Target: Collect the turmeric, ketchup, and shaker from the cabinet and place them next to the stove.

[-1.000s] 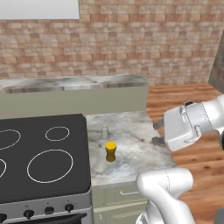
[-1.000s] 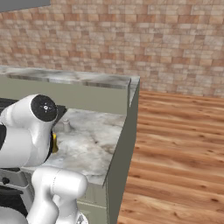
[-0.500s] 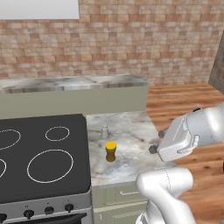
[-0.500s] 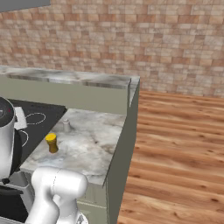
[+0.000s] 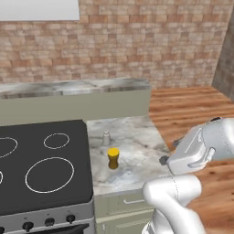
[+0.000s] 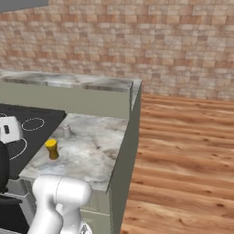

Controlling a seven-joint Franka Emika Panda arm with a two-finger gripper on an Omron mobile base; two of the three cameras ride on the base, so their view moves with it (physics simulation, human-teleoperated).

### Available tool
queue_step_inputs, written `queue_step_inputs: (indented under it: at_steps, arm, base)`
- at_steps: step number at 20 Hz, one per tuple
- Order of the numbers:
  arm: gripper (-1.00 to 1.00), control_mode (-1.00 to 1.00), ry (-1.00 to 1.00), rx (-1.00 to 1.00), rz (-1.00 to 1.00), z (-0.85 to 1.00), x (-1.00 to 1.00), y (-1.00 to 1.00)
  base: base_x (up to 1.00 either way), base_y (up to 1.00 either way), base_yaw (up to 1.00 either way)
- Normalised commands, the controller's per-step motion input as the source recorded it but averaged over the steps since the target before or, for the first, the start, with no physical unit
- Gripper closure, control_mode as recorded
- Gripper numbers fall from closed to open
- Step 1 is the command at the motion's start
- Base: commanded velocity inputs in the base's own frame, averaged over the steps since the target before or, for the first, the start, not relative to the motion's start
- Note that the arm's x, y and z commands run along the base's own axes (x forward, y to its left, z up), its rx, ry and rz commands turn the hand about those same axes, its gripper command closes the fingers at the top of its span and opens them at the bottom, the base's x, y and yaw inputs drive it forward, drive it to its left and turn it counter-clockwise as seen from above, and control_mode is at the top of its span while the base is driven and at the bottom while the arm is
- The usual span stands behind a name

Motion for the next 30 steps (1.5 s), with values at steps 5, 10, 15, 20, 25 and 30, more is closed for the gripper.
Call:
queue_step_inputs:
  at_steps: [5,10,15,20,25,30]
  arm:
    - [-1.00,1.00,0.00,0.00,0.00,0.00,0.00,0.00]
    - [-1.00,1.00,0.00,0.00,0.00,0.00,0.00,0.00]
    - [-1.00,1.00,0.00,0.00,0.00,0.00,0.00,0.00]
    - [-1.00,1.00,0.00,0.00,0.00,0.00,0.00,0.00]
    - [-1.00,1.00,0.00,0.00,0.00,0.00,0.00,0.00]
    - [-1.00,1.00,0.00,0.00,0.00,0.00,0.00,0.00]
  base:
    - [-0.46,0.00,-0.59]
    - [-0.24,-0.09,-0.60]
    - [0.00,-0.65,-0.50]
    - [0.17,-0.99,-0.30]
    - [0.34,-1.00,-0.18]
    - [0.47,-1.00,-0.16]
